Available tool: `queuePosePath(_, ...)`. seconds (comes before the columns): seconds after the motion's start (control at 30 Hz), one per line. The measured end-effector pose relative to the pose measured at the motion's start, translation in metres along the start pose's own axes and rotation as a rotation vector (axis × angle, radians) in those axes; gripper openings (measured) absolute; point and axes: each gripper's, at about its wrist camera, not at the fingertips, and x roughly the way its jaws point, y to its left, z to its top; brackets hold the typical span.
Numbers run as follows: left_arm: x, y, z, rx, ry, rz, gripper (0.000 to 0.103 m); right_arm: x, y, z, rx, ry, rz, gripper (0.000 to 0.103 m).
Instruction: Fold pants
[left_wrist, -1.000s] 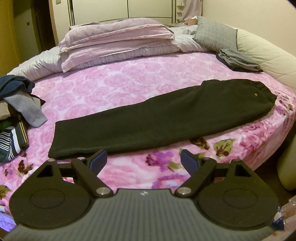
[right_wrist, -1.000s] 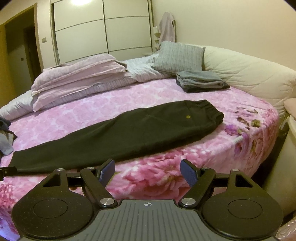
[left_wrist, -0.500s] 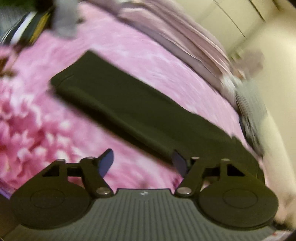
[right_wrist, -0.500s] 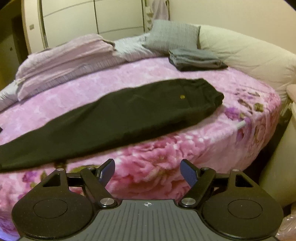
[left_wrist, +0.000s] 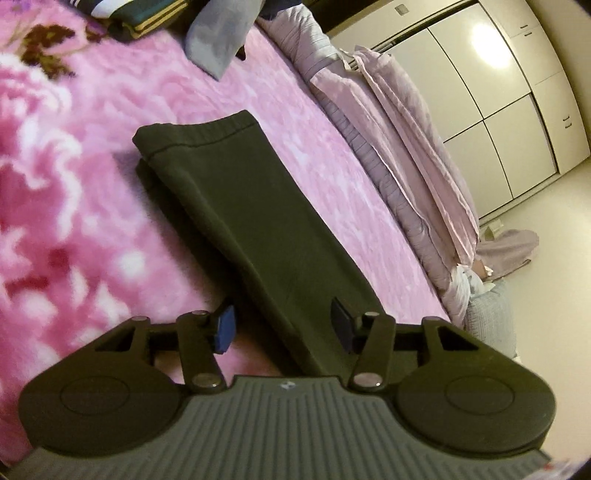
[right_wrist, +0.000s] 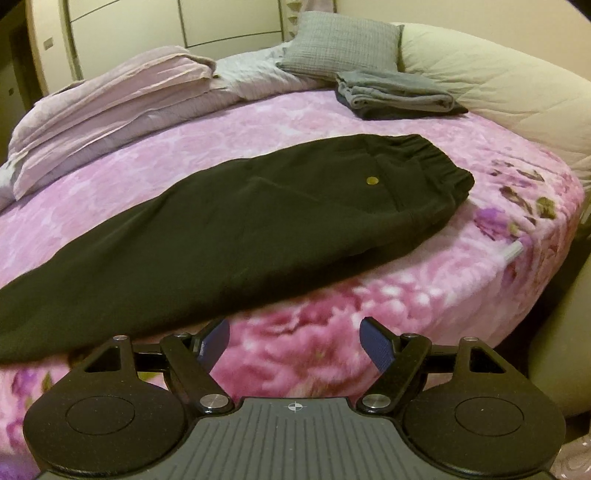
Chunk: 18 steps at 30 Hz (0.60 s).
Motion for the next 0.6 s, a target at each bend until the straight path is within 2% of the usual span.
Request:
queuePosePath(0.07, -0.001, 0.001, 0.002, -0.003, -0.004, 0.002, 0.041, 0.011, -0.019, 0.007, 0.071, -0.031, 0.007, 0.075)
queuePosePath(0.13, -0.001, 0.006, 0.004, -0.020, -0.002, 0.013, 0.025, 0.022, -0.048, 0.016, 0.199, -0.076, 0.041, 0.075)
queuePosePath(0.27, 0.001, 0.017, 0.008, -0.061, 0.006, -0.004, 0.021, 0.051, -0.117, 0.031, 0.501, -0.150, 0.105, 0.075)
queuePosePath(0.4, 0.002, 0.011, 0.008, -0.030, 0.001, 0.013, 0.015, 0.092, -0.163, 0.039, 0.687, -0.135, 0.172, 0.073)
queuePosePath(0.47, 0.001, 0.011, 0.010, -0.028, 0.008, 0.019, 0.013, 0.104, -0.176, 0.037, 0.762, -0.168, 0.200, 0.061)
queuePosePath(0.5, 0.001, 0.011, 0.011, -0.031, 0.013, 0.020, 0.012, 0.106, -0.178, 0.039, 0.768, -0.179, 0.203, 0.051)
queuePosePath(0.53, 0.001, 0.011, 0.012, -0.029, 0.015, 0.021, 0.011, 0.109, -0.179, 0.041, 0.764, -0.163, 0.201, 0.035)
queuePosePath(0.6, 0.000, 0.009, 0.015, -0.010, 0.018, 0.019, 0.010, 0.107, -0.181, 0.039, 0.769, -0.178, 0.214, 0.027)
